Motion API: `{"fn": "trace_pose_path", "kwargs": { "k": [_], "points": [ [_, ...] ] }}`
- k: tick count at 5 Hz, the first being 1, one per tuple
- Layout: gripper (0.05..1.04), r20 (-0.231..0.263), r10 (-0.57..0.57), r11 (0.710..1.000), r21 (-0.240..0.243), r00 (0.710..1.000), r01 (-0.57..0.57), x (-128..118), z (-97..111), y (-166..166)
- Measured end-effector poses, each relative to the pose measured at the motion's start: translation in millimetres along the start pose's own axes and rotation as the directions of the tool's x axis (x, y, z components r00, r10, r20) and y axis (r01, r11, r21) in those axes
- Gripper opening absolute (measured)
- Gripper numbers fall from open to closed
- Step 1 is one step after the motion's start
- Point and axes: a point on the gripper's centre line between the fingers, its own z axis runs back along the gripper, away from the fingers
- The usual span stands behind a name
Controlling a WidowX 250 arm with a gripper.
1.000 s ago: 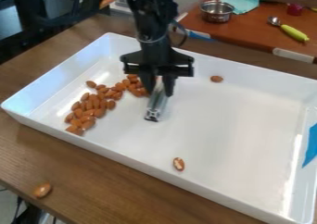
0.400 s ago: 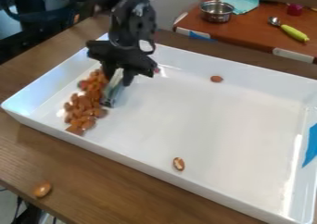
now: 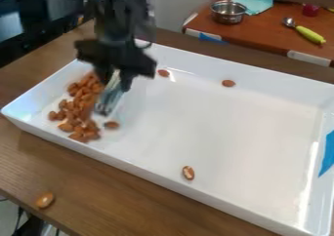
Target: Sweep into pile
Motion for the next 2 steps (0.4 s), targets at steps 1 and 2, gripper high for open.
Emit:
{"fn": "trace_pose_path", "kwargs": {
  "k": [1, 2],
  "points": [
    [0.349, -0.008, 0.046, 0.996, -0.076, 0.999, -0.047, -1.7, 25.5, -17.3],
    [0.349, 0.073, 0.045, 0.995, -0.092, 0.996, -0.038, 2.8, 52.4, -44.3]
  ]
}}
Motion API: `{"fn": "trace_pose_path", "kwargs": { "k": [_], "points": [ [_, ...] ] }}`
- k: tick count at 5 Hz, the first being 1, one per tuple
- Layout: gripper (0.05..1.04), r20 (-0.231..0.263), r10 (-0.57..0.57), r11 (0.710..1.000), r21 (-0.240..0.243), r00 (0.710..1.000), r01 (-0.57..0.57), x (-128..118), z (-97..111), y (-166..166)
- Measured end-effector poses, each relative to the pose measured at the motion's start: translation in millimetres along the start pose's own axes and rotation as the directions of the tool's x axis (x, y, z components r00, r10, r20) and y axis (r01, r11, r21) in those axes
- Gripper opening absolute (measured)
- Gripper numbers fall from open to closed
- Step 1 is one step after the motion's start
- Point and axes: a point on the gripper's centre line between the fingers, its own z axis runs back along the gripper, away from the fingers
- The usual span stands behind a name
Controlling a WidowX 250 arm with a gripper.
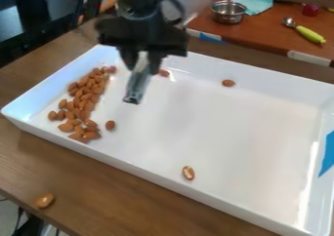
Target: Sweep into pile
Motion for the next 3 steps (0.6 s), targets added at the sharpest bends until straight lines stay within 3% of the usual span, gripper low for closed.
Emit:
{"fn": "trace_pose_path", "kwargs": {
  "k": [1, 2, 3],
  "points": [
    [0.349, 0.089, -0.018, 0.992, -0.125, 0.996, 0.029, -4.0, 20.1, -42.4],
    [0.349, 0.147, -0.039, 0.987, -0.150, 0.988, 0.061, -23.5, 18.4, -74.3],
    [0.349, 0.172, -0.043, 0.987, -0.145, 0.984, 0.069, -42.0, 11.9, -104.7]
  ]
}}
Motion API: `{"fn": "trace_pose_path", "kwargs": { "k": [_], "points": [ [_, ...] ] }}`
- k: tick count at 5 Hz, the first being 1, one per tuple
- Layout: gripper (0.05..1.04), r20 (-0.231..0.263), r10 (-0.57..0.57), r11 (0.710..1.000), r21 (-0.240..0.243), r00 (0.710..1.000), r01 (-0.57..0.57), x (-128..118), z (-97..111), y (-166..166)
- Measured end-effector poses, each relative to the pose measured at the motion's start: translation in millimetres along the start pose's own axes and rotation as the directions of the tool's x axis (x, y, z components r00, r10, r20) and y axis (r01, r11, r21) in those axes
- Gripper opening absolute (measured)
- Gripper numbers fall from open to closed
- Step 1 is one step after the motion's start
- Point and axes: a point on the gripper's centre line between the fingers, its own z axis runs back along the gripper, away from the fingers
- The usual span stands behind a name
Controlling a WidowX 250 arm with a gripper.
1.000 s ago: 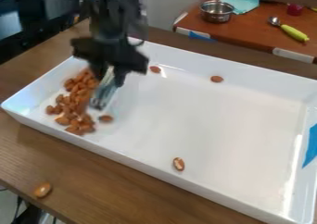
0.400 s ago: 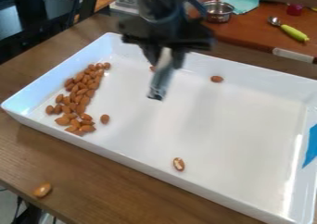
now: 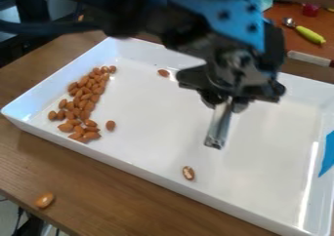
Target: Sweep into pile
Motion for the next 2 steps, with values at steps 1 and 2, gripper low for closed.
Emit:
{"fn": "trace_pose_path", "kwargs": {
  "k": [1, 2],
  "points": [
    [0.349, -0.013, -0.005, 1.000, -0.007, 1.000, 0.005, -18.4, -3.3, -19.3],
    [0.349, -0.041, 0.001, 1.000, -0.010, 0.999, -0.001, -28.0, -4.2, -19.3]
  ]
}}
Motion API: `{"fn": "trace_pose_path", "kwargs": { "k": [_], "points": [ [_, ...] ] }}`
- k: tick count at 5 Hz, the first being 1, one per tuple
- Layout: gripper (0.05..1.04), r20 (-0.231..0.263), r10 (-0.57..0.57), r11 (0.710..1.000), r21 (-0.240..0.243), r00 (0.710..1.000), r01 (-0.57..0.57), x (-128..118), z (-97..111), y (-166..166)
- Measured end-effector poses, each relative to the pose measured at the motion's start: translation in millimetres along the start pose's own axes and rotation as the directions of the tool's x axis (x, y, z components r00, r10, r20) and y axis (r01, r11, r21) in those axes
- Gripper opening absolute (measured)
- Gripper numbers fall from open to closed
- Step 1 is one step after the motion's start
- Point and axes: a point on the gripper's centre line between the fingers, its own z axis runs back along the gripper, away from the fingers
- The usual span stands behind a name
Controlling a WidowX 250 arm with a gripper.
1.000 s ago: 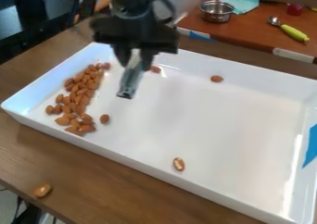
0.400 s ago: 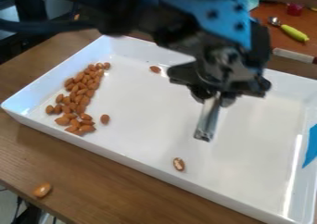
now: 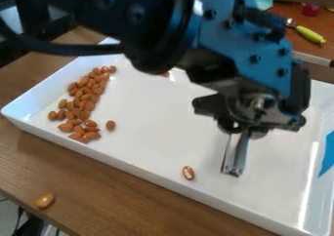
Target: Sweep into pile
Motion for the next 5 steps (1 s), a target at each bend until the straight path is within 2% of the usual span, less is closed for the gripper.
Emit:
{"fn": "trace_pose_path", "kwargs": {
  "k": [1, 2, 3, 5],
  "points": [
    [0.349, -0.058, 0.003, 1.000, 0.012, 0.998, -0.002, -14.1, -7.2, 11.3],
    [0.349, -0.074, -0.006, 1.000, 0.021, 0.997, 0.008, -21.1, -12.0, 25.1],
    [0.349, -0.059, -0.020, 1.000, 0.014, 0.998, 0.020, -21.3, -14.1, 33.5],
    [0.349, -0.095, -0.093, 0.994, 0.042, 0.991, 0.097, -9.6, -24.9, 78.6]
  ]
}}
